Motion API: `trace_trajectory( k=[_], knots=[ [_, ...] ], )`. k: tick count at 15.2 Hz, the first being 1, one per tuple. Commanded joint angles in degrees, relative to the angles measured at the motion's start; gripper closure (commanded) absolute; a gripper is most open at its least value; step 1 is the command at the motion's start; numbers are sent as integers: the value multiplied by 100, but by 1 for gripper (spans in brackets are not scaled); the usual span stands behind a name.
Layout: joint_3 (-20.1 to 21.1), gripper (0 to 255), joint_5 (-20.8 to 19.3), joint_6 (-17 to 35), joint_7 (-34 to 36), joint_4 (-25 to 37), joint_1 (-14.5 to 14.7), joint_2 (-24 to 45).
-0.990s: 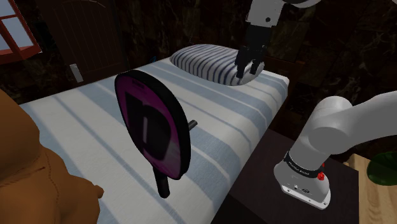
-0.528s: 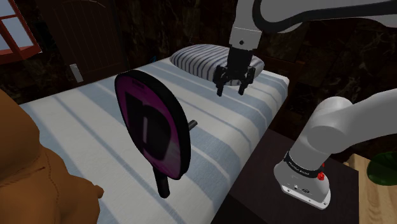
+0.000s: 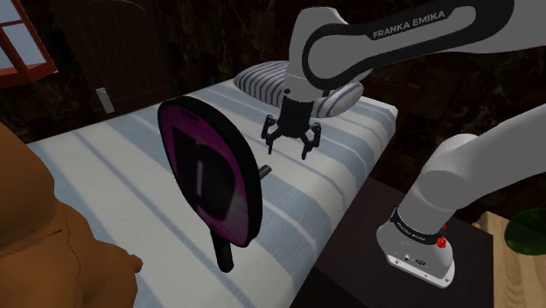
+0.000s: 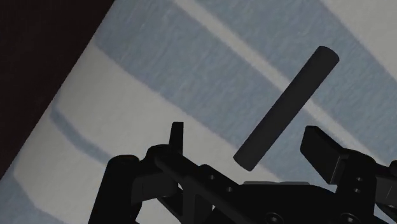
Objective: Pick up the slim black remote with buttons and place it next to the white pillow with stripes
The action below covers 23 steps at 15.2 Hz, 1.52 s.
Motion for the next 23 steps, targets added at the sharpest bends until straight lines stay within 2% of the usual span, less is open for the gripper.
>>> trace_trajectory(
  k=[1, 6, 10, 17, 23],
  knots=[
    [333, 0, 110, 400, 712, 146, -166, 450],
    [1088, 0, 32, 1424, 2428, 499, -645, 1658],
    [1514, 0, -515, 2211, 3963, 850, -992, 2746],
    [1592, 0, -908, 2858, 4251, 747, -934, 3342],
    [1592, 0, -949, 2911, 4280, 741, -925, 3395]
  ],
)
